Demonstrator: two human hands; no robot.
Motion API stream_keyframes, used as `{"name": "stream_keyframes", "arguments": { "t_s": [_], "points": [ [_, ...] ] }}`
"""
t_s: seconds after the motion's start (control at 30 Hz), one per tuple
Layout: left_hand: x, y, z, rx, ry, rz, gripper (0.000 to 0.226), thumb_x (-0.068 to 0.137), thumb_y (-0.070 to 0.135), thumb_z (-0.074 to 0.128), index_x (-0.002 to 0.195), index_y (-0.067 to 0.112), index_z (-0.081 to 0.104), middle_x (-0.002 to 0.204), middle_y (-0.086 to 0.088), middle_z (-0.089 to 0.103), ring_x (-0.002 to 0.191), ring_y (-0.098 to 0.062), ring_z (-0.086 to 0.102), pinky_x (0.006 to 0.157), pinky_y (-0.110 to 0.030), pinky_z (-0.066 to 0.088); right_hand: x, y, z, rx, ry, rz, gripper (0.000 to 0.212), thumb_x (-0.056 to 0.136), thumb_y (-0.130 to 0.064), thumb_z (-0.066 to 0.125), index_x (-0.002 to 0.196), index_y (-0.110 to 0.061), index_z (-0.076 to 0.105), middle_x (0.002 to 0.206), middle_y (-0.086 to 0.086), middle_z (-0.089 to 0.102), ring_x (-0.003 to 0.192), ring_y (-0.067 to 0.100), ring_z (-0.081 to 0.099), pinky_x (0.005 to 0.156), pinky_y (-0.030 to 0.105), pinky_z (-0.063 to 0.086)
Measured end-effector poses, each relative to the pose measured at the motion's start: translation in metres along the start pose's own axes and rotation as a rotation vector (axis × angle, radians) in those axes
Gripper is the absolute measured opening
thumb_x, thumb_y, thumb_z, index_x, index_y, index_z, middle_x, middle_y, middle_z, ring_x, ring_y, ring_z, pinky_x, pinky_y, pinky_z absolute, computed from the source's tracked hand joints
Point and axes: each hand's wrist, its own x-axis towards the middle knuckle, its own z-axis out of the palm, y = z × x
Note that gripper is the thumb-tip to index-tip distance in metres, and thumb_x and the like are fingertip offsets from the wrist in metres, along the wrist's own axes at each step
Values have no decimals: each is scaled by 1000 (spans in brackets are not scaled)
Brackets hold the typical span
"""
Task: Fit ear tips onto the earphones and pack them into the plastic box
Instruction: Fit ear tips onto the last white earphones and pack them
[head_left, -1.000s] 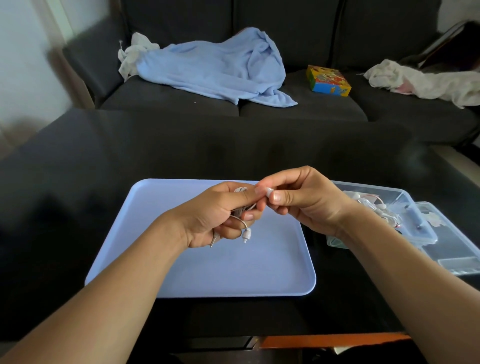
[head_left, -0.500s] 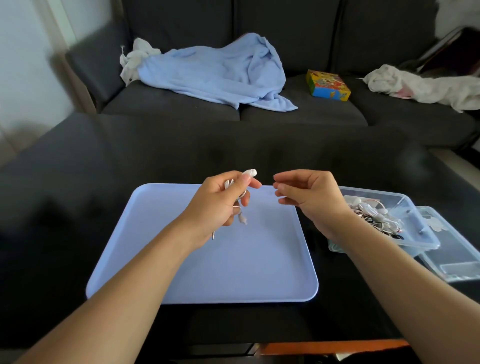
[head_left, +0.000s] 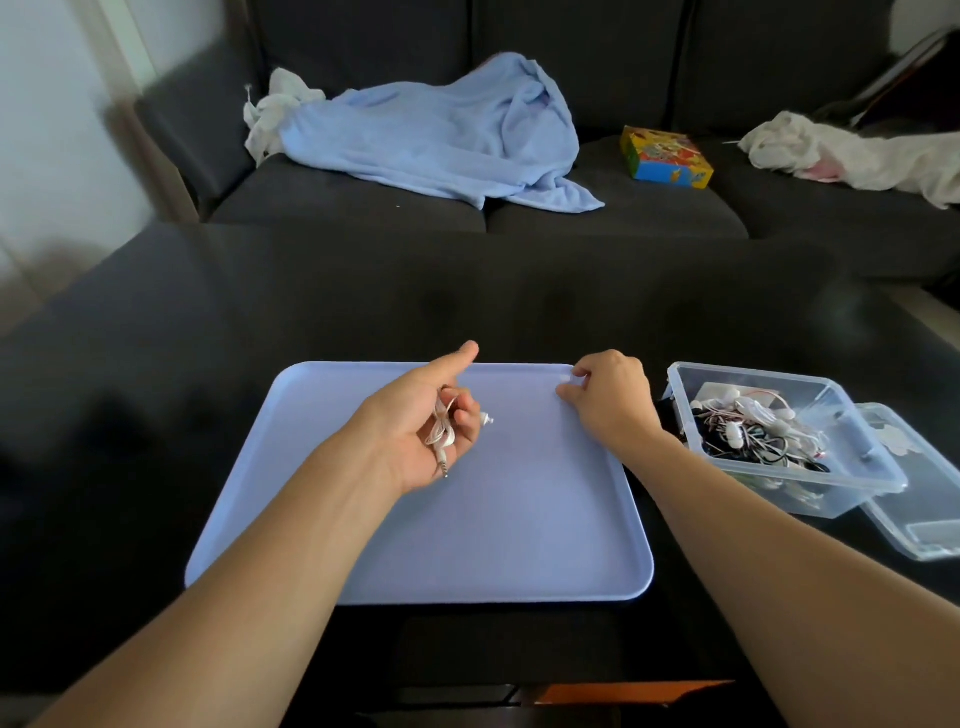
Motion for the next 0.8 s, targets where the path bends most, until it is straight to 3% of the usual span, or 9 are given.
{"name": "stream_keyframes", "arguments": {
  "t_s": [0.1,0.27,0.37,0.43,0.53,0.6,0.7,0.8],
  "points": [
    [-2,-6,3,80,19,47,61,86,-4,69,140,12,48,57,-4,50,49,-7,48,42,-15,45,5,-5,7,-3,31,46,17,89,-24,75,85,-8,73,81,8,68,71,21,63,69,33,57],
    [-5,-16,8,180,61,54,64,92,-11,52,149,14,38,64,-9,56,44,-7,52,43,-15,48,8,-9,10,-29,66,87,11,91,-20,72,87,-10,74,78,6,67,70,20,63,63,29,51],
    [-6,-14,7,140,79,77,50,95,-10,46,143,7,44,73,-14,59,42,-10,59,42,-16,49,3,-22,1,92,5,-8,7,91,-18,72,87,-13,73,80,4,70,71,15,64,59,25,52],
    [-8,-7,8,74,34,100,29,96,-10,44,118,6,55,76,-16,60,45,-12,62,42,-17,49,-10,-41,-12,351,-128,-5,6,91,-16,73,89,-11,74,83,7,72,75,16,70,61,24,58],
    [-13,3,7,-57,-115,82,26,94,-12,43,83,9,53,71,-12,57,49,-13,59,42,-17,47,-42,-61,-33,931,-482,226,16,94,-10,67,105,1,71,103,19,74,93,27,75,72,28,62],
    [-15,7,6,-120,-217,87,31,92,-14,39,76,10,51,73,-8,51,51,-12,55,41,-16,43,-58,-64,-43,1179,-649,375,22,96,-7,63,115,5,66,112,23,72,100,33,73,73,31,63],
    [-14,5,8,-74,-230,139,32,92,-13,39,75,11,50,69,-6,52,52,-12,53,41,-17,42,-66,-67,-56,1398,-667,425,23,97,-2,59,117,7,65,110,22,73,98,28,74,77,29,62],
    [-13,0,11,61,-175,215,27,93,-11,45,80,11,53,68,-8,61,53,-12,54,43,-19,44,-72,-68,-64,1388,-614,355,19,96,-2,59,111,5,67,108,21,74,99,26,74,81,29,62]
  ]
}}
